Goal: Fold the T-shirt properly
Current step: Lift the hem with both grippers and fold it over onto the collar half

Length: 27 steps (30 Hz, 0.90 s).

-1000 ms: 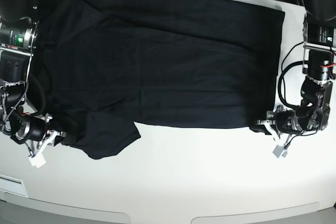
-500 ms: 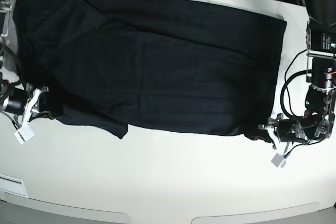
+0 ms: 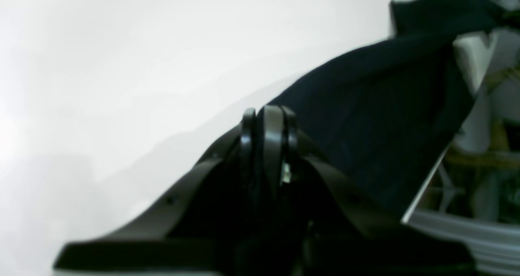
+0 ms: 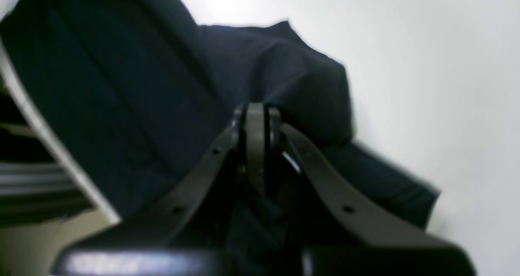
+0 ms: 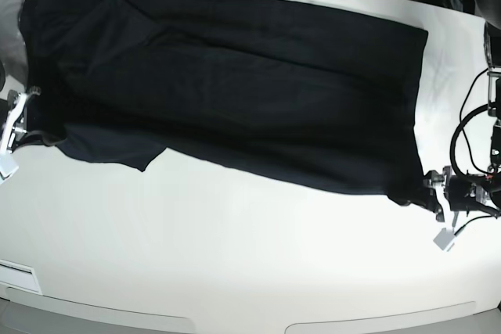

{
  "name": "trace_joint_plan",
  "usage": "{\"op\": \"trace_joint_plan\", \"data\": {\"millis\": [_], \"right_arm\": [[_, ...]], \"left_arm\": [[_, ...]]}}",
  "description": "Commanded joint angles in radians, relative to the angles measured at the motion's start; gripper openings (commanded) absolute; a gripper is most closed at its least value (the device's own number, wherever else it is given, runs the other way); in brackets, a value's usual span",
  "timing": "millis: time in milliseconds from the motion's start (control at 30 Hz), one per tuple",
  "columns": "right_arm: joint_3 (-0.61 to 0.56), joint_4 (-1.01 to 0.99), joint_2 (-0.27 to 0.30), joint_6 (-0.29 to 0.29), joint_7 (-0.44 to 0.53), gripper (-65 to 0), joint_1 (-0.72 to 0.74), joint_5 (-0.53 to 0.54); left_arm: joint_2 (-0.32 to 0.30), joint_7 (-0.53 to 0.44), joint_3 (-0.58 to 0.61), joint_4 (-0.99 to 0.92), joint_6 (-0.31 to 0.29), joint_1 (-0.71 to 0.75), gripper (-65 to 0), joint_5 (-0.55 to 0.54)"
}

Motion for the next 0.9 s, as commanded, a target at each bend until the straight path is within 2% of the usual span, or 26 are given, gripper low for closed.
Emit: {"op": "trace_joint_plan", "data": {"millis": [0,133,267,433,633,867], "right_arm": [[0.015,0.012,0.028,0.005,-0.006,-65.0,0.005,0.021],[0.015,0.012,0.029,0.005,-0.027,-65.0,-0.037,0.021],[0.016,0.014,0.032,0.005,-0.072,-65.0,-0.036,0.021],[0.016,0.046,0.035,0.005,-0.093,-65.0,-0.037,0.021],[0.016,0.144,0.077,0.005,-0.093,-65.0,-0.037,0.021],[0.016,0.169,0.078,0.005,-0.093,-65.0,-0.100,0.000]], "left_arm": [[-0.023,0.014,-0.006,0.049,-0.008,0.003,-65.0,-0.024],[-0.072,0.024,-0.006,0.265,-0.008,0.133,-65.0,-0.024],[-0.170,0.024,-0.006,0.480,-0.008,0.240,-65.0,-0.024],[-0.268,0.019,-0.007,0.584,-0.008,0.310,-65.0,-0.024],[-0.314,0.013,-0.007,0.584,-0.008,0.312,-65.0,-0.024],[-0.323,0.027,-0.006,0.585,-0.008,0.333,-65.0,-0.024]]}}
